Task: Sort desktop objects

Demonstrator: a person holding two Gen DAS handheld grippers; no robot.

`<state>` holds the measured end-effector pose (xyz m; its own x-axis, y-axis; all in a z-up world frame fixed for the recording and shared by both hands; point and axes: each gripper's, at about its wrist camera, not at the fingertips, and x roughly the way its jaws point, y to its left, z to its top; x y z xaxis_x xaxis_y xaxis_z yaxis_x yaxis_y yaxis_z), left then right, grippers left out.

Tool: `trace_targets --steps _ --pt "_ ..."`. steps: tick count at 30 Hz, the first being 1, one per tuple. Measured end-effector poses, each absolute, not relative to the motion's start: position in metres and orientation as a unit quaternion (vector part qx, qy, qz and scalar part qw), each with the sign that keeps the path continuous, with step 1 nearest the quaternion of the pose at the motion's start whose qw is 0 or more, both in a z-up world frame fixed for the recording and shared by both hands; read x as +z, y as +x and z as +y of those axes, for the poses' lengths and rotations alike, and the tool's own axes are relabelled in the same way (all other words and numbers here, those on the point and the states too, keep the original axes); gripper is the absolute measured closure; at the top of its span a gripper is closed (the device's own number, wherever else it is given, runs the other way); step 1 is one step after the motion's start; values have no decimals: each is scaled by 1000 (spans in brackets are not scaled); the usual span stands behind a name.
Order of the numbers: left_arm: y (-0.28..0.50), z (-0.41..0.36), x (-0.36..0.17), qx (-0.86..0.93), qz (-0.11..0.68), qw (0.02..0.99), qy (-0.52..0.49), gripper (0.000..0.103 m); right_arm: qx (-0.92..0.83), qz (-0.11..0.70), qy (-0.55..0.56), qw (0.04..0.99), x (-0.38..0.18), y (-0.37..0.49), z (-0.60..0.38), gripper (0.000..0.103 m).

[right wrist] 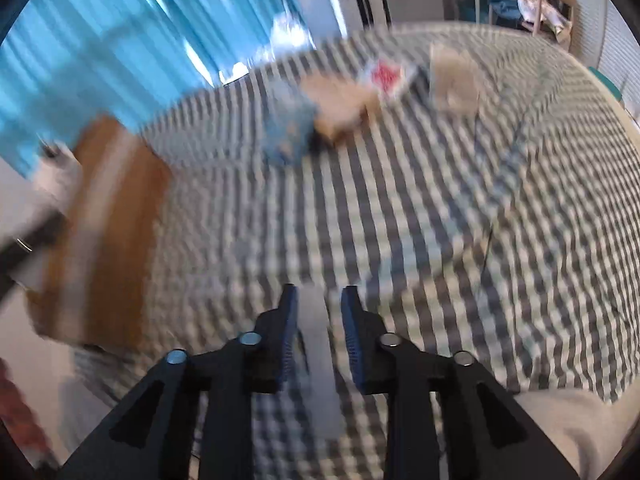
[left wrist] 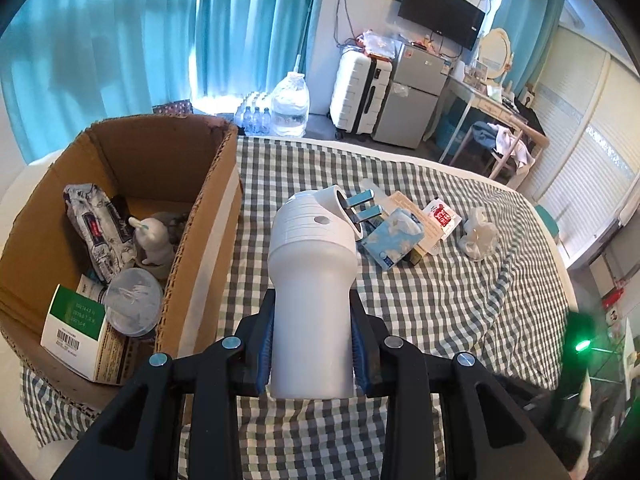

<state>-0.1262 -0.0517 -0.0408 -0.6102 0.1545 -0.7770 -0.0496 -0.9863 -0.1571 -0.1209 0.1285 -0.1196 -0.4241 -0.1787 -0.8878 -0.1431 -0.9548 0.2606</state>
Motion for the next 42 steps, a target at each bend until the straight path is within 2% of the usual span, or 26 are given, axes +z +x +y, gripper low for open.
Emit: trace_targets --steps 3,7,8,9,10,13,21,29,36,42 --pt "-127 -54 -45 892 -66 55 -443 71 -807 -118 578 16 -148 -123 117 64" --pt "-130 -55 -47 890 -69 56 -446 71 -789 -75 609 8 -176 -126 107 64" --pt "-130 -57 -48 890 -70 57 -447 71 -791 -66 608 8 -177 -127 105 69" --pt "-130 -58 -49 889 -72 57 -448 71 -792 -47 608 11 -176 -128 102 82" --pt "-131 -58 -49 889 -72 57 -449 71 -797 -37 602 17 -174 -128 100 88" --pt "-130 -58 -47 889 -69 58 -448 71 -808 -47 587 28 -165 -125 100 88" --pt "-119 -58 -24 899 -67 62 -427 71 -863 -85 494 63 -88 -104 103 89" --pt "-98 -69 38 924 -72 64 -371 71 -892 -129 418 115 -11 -90 82 89" --pt "-91 -121 86 943 -72 25 -323 71 -898 -138 374 185 43 -90 41 89" --pt "-95 -181 76 938 -89 -25 -333 71 -885 -142 372 241 55 -115 -5 89"
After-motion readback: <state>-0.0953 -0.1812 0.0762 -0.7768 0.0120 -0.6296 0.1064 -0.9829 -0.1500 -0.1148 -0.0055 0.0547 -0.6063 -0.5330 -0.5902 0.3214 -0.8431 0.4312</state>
